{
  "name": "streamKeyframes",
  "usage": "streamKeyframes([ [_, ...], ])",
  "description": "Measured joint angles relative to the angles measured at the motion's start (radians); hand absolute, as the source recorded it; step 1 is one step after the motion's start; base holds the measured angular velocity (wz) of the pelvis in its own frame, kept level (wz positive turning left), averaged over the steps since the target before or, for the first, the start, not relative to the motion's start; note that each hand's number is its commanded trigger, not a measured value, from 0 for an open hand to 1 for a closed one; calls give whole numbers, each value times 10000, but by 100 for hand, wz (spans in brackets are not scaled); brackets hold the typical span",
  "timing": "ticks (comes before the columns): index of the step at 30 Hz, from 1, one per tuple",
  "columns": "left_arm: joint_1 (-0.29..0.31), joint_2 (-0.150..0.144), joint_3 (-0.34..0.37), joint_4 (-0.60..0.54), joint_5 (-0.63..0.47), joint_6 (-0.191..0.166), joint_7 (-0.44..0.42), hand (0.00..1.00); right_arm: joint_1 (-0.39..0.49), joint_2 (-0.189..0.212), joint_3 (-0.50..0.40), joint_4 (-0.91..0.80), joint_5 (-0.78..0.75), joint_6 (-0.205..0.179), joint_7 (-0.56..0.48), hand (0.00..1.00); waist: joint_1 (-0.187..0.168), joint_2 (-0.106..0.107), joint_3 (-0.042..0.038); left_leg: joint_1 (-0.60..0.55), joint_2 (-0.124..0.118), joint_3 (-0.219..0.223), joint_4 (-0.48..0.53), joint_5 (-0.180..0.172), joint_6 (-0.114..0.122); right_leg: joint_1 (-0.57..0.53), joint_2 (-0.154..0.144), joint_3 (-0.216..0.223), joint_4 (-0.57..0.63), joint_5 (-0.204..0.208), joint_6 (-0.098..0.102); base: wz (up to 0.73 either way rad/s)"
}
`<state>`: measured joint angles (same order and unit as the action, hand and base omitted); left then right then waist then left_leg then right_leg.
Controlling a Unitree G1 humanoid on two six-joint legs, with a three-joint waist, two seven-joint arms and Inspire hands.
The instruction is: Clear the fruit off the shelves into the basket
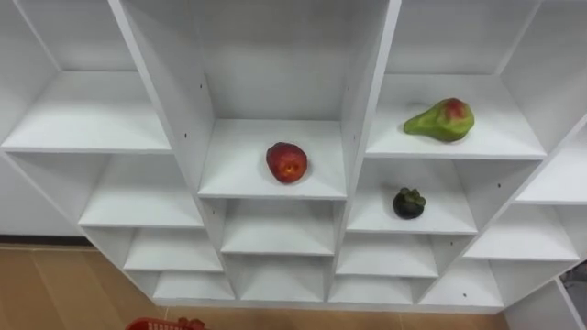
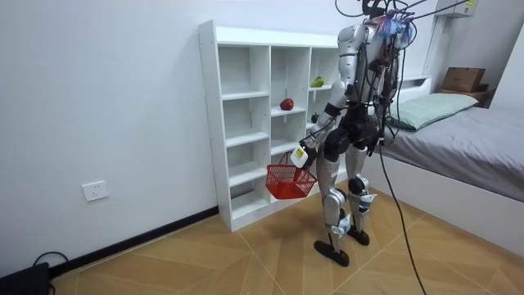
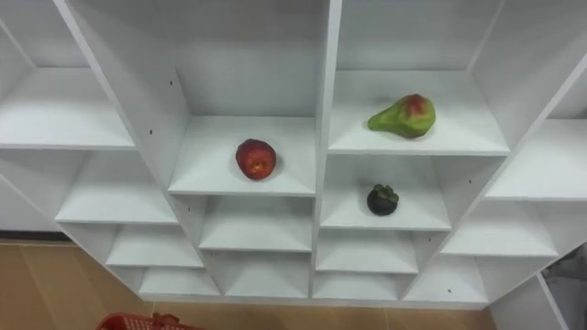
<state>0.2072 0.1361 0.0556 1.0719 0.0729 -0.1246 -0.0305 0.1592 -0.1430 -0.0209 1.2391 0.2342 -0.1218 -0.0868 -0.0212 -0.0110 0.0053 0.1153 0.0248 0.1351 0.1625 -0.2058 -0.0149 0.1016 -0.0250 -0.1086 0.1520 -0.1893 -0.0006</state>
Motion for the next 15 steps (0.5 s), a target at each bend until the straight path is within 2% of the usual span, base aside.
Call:
streamKeyframes([
  [5,-19,-8,-9,16,-2,-84,-8,100,227,1,-4,-941,-49,-125,-157,0,-5,31,-9,-41,8,20,-30,-19,33,-67,13,-36,24,2,3,0],
  [9,22,-43,-10,-182,11,-108,7,100,637,3,-8,-2680,-448,-313,-549,0,-25,37,-32,-111,7,29,-29,-27,47,-138,11,-11,46,8,5,0],
  [10,77,-50,-10,-350,13,-128,10,100,889,7,-12,-3552,-511,-308,-688,0,-2,29,-54,-161,10,45,-24,-27,47,-208,16,16,84,9,5,-7],
  [12,198,-51,-21,-646,11,-191,13,100,1306,42,4,-5183,-751,-380,-951,0,-5,78,-29,-186,15,76,-28,-27,46,-318,22,58,169,9,5,-14],
  [14,252,-54,-44,-718,-15,-345,27,100,1563,169,27,-6497,-1073,-725,-1331,0,-18,70,-37,-164,10,79,-24,-26,45,-315,23,112,167,9,5,-9],
  [15,245,-54,-51,-719,-14,-369,28,100,1610,176,54,-6791,-1191,-734,-1425,0,-24,70,-37,-165,6,79,-24,-26,45,-316,20,116,167,9,5,0],
])
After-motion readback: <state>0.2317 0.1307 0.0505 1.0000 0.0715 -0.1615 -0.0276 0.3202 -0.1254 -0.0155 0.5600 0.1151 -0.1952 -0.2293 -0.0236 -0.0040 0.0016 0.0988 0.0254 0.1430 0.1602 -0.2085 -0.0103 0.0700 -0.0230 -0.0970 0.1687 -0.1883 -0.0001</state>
